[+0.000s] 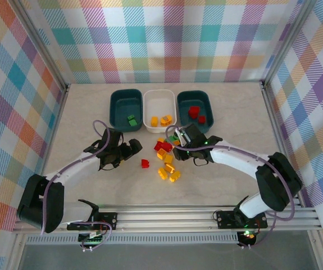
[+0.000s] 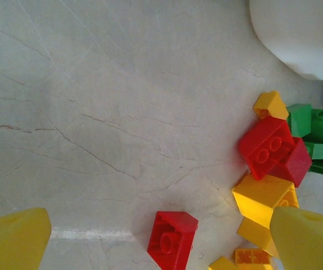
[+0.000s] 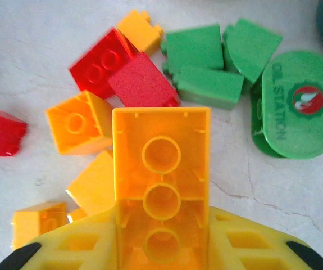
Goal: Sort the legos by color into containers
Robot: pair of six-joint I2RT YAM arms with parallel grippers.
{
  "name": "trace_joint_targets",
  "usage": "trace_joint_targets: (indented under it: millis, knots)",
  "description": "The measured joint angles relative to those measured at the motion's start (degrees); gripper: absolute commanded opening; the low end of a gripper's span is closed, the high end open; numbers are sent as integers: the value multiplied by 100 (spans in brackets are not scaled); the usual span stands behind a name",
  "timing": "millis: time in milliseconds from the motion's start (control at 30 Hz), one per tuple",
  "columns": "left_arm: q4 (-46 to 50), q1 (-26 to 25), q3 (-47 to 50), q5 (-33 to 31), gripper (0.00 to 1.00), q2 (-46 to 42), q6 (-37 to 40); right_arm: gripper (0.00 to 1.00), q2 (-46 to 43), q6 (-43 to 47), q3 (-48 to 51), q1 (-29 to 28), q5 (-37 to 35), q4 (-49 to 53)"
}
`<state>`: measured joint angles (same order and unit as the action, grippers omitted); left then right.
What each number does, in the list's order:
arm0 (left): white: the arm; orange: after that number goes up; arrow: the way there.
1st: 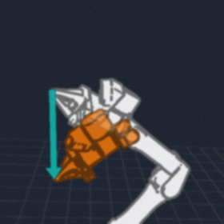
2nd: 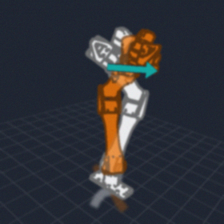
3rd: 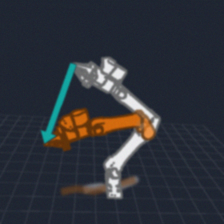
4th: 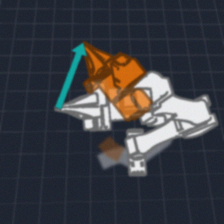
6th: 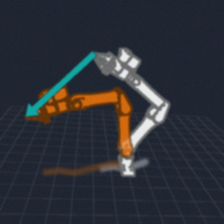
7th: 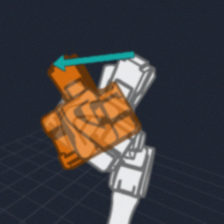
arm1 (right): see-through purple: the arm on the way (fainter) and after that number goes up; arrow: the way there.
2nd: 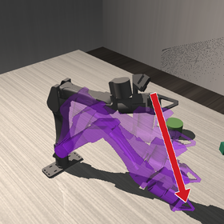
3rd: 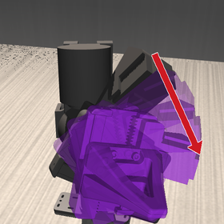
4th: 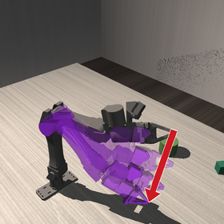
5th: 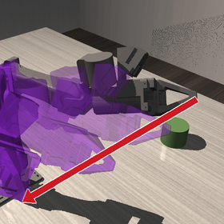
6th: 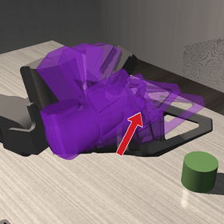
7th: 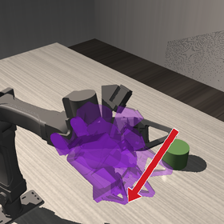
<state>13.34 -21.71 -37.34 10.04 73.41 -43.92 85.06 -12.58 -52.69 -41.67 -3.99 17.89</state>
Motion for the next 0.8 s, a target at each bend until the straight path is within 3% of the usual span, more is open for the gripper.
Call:
trace_joint_targets:
  millis: [200, 433, 733, 800]
  knots:
    - [-7, 7, -33, 111, 100, 42, -2, 33, 328, 31, -752, 31, -109, -149]
    - [-634, 1029, -22, 883, 100, 42, -96, 34, 2785, 264, -3405, 387, -155, -96]
    - [-892, 1036, 153, 1351, 100, -190, -166, 37, 4249, 420, -4990, 643, -151, 459]
    - [-883, 1036, 155, 1351, 100, -317, -151, 43, 4358, 446, -5154, 675, -127, 601]
